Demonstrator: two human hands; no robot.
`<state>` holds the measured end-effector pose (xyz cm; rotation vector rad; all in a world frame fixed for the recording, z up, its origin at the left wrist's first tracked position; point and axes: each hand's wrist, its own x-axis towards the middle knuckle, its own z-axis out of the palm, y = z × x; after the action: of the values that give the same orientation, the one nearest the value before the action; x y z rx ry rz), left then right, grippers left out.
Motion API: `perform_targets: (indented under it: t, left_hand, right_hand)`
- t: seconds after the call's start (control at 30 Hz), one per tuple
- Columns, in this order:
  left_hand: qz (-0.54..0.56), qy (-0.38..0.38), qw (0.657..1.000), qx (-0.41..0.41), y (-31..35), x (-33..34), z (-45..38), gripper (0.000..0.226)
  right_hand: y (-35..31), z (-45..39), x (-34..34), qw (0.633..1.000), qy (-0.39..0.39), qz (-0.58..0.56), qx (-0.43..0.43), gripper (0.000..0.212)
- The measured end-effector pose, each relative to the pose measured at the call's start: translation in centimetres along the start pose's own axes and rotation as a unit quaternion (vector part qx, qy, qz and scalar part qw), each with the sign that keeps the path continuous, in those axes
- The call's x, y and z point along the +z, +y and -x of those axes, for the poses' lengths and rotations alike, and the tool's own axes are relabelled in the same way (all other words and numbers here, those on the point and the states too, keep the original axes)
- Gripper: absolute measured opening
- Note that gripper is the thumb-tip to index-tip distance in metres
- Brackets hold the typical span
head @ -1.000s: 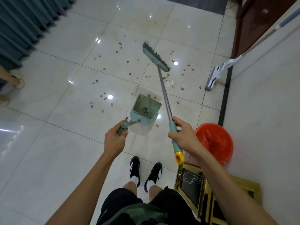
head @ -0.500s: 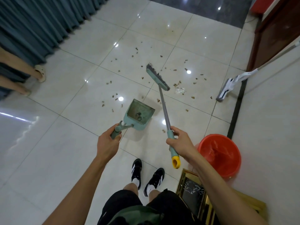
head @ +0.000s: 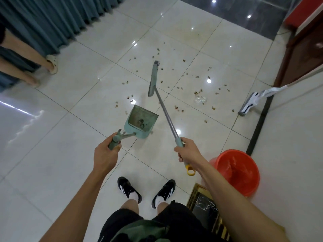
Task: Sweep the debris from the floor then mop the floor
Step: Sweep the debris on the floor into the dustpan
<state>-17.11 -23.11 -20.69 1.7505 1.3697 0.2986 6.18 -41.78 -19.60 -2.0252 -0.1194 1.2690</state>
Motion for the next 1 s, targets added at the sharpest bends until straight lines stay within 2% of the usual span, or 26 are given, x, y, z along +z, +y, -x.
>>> perform_targets:
  t: [0.13, 0.4, 0.73, 1.0]
  left_hand:
    - [0.002, 0.003, 1.0, -0.003, -1.5, -1.9, -0.6, 0.043]
    - [0.025, 0.002, 1.0, -0.016, -4.4, -6.8, -3.5, 0.042]
    - [0.046, 0.008, 0.998, -0.031, -8.9, -14.0, -8.5, 0.043]
    - [0.022, 0.0, 0.999, -0.037, -9.1, -15.7, -12.8, 0.045]
  right_hand:
    - [-1.3, -0.2, 3.5, 0.996, -0.004, 0.082, -0.017, 0.036]
    - [-3.7, -0.3, 10.0, 0.989, 0.007, 0.143, -0.042, 0.041]
    - [-8.9, -1.6, 18.4, 0.983, 0.032, 0.174, -0.053, 0.041]
    - [-13.4, -4.1, 22.7, 0.978, 0.028, 0.199, -0.061, 0.033]
